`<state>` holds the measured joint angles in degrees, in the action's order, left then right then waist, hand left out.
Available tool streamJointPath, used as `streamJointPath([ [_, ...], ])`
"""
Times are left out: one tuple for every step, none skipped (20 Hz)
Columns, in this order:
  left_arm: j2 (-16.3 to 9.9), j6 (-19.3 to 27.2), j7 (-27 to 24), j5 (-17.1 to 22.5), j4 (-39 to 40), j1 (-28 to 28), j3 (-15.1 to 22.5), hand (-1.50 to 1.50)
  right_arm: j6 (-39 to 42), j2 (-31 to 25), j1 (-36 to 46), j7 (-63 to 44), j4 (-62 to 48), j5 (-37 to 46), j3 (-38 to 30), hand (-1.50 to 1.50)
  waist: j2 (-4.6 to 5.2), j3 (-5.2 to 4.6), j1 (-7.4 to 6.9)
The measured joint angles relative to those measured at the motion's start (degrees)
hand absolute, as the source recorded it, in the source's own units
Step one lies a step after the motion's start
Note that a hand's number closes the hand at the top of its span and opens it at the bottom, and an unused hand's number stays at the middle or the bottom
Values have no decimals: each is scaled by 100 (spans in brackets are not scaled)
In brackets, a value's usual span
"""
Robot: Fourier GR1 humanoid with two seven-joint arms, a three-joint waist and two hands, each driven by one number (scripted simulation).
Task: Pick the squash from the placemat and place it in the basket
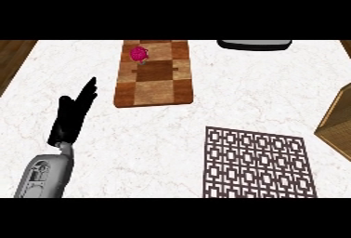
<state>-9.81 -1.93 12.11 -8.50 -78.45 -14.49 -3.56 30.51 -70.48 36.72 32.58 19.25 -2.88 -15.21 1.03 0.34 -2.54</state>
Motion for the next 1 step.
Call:
streamJointPath([
  [-17, -11, -12, 15, -11, 12, -20, 0, 27, -83, -2, 1, -110, -3, -33, -150, 6, 4, -8],
])
